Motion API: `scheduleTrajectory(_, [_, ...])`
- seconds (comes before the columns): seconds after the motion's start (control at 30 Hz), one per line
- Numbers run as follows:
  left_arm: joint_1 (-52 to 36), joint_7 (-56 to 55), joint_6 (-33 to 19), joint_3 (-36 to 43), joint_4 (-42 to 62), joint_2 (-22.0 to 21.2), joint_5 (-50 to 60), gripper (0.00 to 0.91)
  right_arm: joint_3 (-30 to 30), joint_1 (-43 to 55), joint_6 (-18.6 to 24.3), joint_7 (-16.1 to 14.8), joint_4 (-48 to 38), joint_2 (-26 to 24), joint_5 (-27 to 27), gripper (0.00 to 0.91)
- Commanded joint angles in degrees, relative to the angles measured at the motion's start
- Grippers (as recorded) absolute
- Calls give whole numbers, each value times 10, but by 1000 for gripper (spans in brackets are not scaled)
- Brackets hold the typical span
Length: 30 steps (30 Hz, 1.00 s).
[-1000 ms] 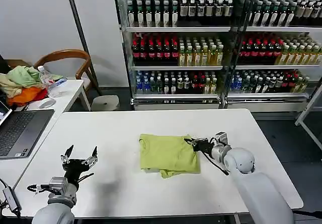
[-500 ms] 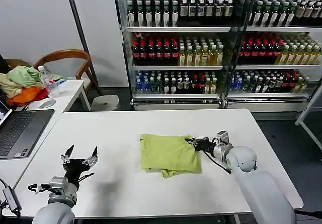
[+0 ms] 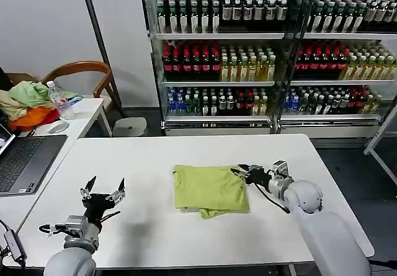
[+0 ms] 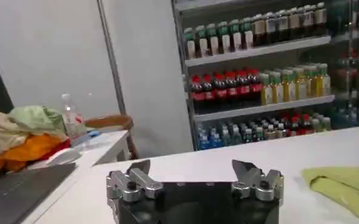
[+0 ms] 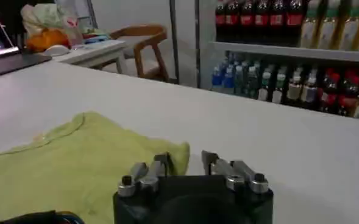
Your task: Fold and organize the clothes.
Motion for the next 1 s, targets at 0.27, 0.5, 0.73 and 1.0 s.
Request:
scheduleTrajectory(0.27, [-32,34,-69,32,16,-5,37,907,103,-126,59,204,147,-31,47,907])
scheduleTrajectory(0.5, [-41,41,-68,38,20,-6,89,907,127,-173,126,227,187,-24,3,907])
scheduleTrajectory(0.73, [-47,46,-86,42,18,-9,99,907,133,-195,171,253,202,-14,-69,907])
scheduleTrajectory(1.0, [-49,67,-128,34,38,-18,98,907,129,-205,184,256,186,-7,-87,907])
